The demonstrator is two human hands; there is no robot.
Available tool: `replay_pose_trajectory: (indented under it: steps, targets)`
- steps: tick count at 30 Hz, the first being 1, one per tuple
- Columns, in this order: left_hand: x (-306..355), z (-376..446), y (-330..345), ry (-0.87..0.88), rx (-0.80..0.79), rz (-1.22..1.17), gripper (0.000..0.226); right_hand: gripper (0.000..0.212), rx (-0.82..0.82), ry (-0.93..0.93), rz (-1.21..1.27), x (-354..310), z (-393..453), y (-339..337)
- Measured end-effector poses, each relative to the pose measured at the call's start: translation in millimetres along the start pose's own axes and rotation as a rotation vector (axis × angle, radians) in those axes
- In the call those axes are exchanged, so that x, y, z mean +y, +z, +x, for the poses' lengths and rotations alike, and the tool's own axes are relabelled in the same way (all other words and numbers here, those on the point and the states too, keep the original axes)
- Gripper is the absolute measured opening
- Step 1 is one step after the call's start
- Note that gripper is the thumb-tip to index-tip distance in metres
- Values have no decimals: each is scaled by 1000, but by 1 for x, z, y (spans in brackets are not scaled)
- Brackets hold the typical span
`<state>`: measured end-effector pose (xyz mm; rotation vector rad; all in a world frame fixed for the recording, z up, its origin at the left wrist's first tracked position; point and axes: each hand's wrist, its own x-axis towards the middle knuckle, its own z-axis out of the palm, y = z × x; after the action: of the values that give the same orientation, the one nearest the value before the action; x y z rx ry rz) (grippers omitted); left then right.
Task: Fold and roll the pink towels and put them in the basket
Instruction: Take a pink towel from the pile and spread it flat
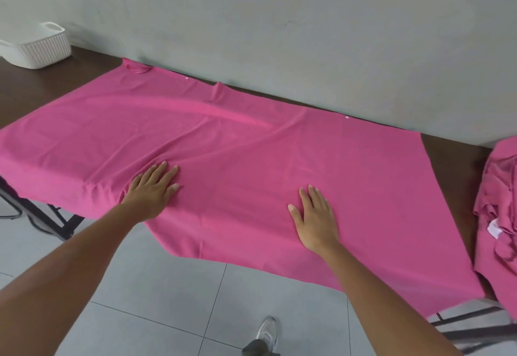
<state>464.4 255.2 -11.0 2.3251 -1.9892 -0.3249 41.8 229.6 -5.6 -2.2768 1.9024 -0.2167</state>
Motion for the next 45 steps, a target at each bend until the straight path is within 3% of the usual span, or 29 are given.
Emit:
replay_pose_trajectory:
  steps: [6, 9, 21, 28, 35, 41, 45]
  targets:
    - [1, 16, -21, 43, 211, -92, 54, 63, 111, 63, 22, -14, 22, -7]
    - [-9, 34, -31, -32, 249, -164, 49, 56, 167, 11, 73, -39, 49, -9]
    - [-100, 118, -51, -260, 131, -95, 67, 58, 30, -321, 180, -175, 203, 7]
    - [-154, 115, -42, -224, 168, -25, 82, 76, -204, -417, -81, -191, 249, 35]
    - [-172, 125, -55, -185, 205, -58, 81, 78, -227, -411, -135, -194, 256, 28]
    - [-194, 169, -84, -201, 237, -84, 80, 65, -87, -388, 15, -230, 269, 15]
    - [-208, 228, -106, -148, 221, -77, 64, 63, -51, -373, 32, -269, 286, 16]
